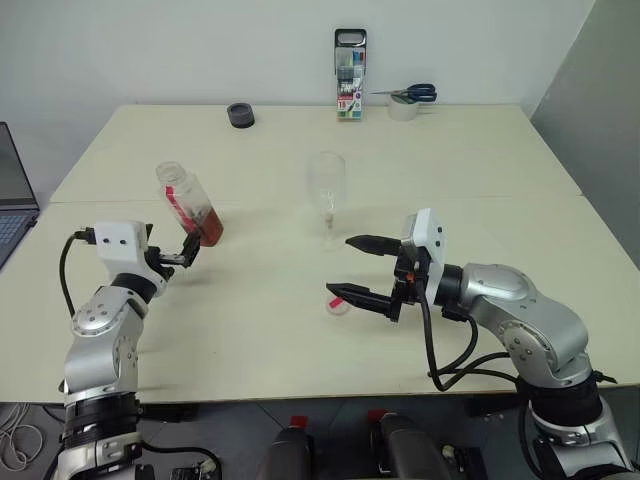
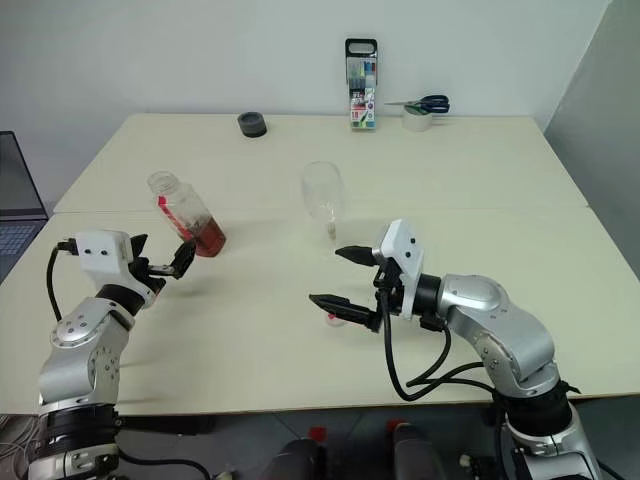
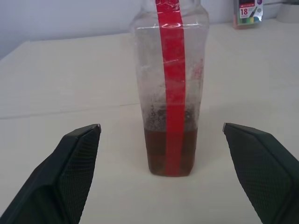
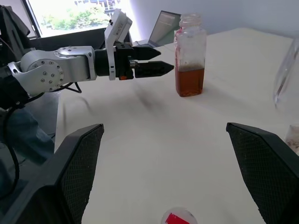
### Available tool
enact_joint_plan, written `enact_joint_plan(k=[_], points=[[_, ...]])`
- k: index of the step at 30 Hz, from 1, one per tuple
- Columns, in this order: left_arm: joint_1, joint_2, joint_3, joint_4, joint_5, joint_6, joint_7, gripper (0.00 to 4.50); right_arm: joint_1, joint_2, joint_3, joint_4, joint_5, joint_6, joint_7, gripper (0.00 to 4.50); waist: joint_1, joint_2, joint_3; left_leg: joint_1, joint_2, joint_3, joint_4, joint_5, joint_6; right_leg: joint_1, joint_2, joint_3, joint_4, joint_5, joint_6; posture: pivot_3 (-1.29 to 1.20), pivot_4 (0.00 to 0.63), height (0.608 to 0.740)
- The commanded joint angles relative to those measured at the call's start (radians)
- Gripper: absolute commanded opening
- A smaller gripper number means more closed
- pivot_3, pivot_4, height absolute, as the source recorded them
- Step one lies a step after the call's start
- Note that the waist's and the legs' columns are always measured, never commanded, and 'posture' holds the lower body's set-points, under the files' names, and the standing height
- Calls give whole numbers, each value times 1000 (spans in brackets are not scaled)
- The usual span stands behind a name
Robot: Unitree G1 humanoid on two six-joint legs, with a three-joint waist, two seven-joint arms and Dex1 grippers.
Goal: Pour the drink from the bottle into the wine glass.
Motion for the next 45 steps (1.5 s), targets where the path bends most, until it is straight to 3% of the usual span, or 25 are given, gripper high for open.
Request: enact_joint_plan(k=[1, 14, 17, 23, 25, 34, 45], points=[[-69, 21, -21, 79, 24, -61, -30, 4500, -23, 5, -10, -34, 18, -7, -19, 4477, 0, 0, 0, 0, 0, 0, 0, 0, 0, 0, 0, 0, 0, 0, 0, 0, 150, 740], [-337, 41, -85, 522, 104, -286, -82, 4500, -22, 2, -16, -78, 36, 27, -78, 4477, 0, 0, 0, -1, -3, 0, 0, 0, 0, -1, 0, 0, 0, 0, 0, 0, 150, 740], [-372, 44, -83, 594, 104, -327, -95, 3898, -18, 5, -25, -86, 45, 37, -95, 4500, 0, 0, 0, -1, -3, 0, 0, 0, 0, -1, 0, 0, 0, 0, 0, 0, 150, 740], [-383, 46, -79, 643, 98, -365, -113, 1981, -16, -2, -35, -80, 54, 37, -115, 4500, -1, 0, 0, -1, -3, 0, 0, 0, 0, -1, -1, 0, 0, 0, 0, 0, 150, 740], [-380, 47, -77, 649, 98, -370, -112, 1732, -16, -3, -35, -79, 57, 35, -120, 4500, -1, 0, 0, -1, -3, 0, 0, 0, 0, -1, -1, 0, 0, 0, 0, 0, 150, 740], [-470, 93, -167, 594, 208, -378, -86, 1725, -18, 16, -60, -51, 26, -14, -183, 4500, -1, -4, 1, -1, -4, -1, 0, 0, 0, -2, 0, -1, 1, 0, 0, 0, 150, 740], [-720, 140, -355, 609, 357, -488, -239, 1725, -54, 63, -63, 16, -47, -126, -226, 4500, -5, -5, 2, -2, -5, 1, 0, 0, 0, -3, 0, 0, 1, -1, 2, 0, 150, 740]])
